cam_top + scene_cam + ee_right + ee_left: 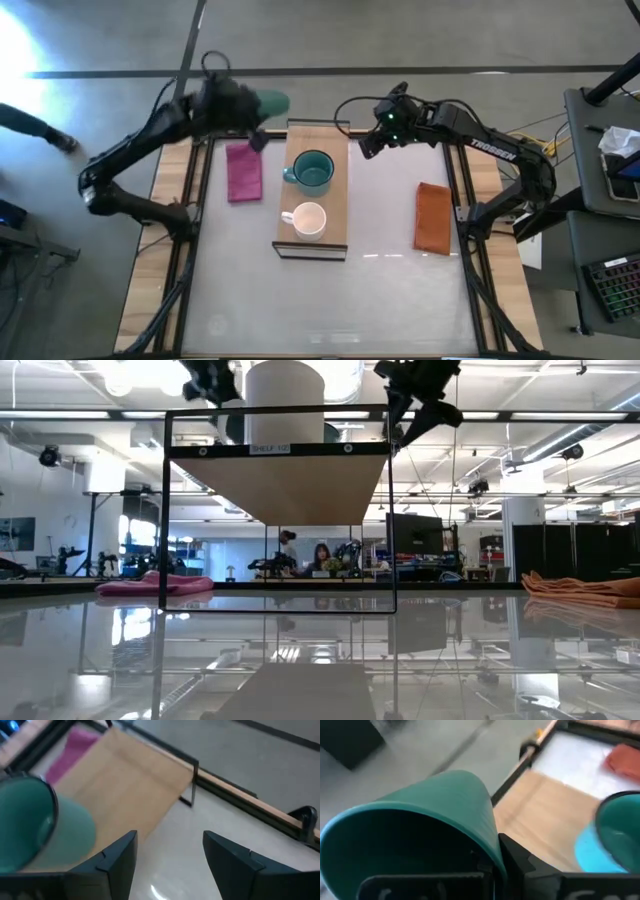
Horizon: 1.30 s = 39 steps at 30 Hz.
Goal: Stack small to large cups/mugs on shelf
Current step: Put the green cup on the shelf
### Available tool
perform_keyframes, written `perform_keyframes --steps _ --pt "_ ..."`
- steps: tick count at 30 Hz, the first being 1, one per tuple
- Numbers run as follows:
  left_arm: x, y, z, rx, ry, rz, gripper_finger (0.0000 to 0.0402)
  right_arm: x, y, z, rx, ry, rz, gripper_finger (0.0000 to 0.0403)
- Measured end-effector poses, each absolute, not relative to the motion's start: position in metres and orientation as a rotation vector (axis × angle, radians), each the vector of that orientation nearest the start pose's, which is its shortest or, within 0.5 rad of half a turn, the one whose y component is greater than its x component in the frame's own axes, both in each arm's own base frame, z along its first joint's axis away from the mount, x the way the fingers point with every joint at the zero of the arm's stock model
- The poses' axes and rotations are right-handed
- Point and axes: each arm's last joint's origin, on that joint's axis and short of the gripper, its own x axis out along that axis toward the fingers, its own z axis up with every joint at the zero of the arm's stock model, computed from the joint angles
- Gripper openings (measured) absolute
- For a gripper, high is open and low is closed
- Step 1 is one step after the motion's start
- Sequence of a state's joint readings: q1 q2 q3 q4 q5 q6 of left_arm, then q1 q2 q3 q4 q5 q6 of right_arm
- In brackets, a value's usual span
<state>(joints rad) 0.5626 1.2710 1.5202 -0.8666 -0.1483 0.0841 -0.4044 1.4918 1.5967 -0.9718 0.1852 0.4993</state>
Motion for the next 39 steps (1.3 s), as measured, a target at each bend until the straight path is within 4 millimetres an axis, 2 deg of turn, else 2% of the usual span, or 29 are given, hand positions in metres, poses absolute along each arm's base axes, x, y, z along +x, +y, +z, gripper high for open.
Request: perform_keyframes --steps 3,6,11,15,21,25,33,39 --pt "0.219 0.159 0.413 -0.113 0.679 0.539 0.0 0.274 -0.13 0.381 0.576 0.66 -0.781 0.0208" --pt "0.238 0.173 0.413 -0.114 0.696 0.464 0.0 0.276 -0.144 0.381 0.596 0.604 -0.797 0.0177" --pt "0.267 0.19 0.412 -0.126 0.752 0.407 0.0 0.287 -0.169 0.367 0.655 0.595 -0.746 0.0087" --pt "0.281 0.193 0.408 -0.158 0.813 0.323 0.0 0.301 -0.184 0.352 0.684 0.61 -0.628 0.0018" --pt "0.289 0.197 0.403 -0.173 0.839 0.299 0.0 0.319 -0.196 0.335 0.718 0.604 -0.521 0.0009" --pt "0.291 0.197 0.399 -0.181 0.857 0.289 0.0 0.326 -0.198 0.335 0.708 0.557 -0.477 0.0009" --pt "0.295 0.198 0.396 -0.177 0.849 0.24 0.0 0.323 -0.21 0.34 0.698 0.494 -0.486 0.0008" --pt "0.298 0.199 0.392 -0.179 0.857 0.237 0.0 0.325 -0.218 0.33 0.716 0.511 -0.464 0.0008"
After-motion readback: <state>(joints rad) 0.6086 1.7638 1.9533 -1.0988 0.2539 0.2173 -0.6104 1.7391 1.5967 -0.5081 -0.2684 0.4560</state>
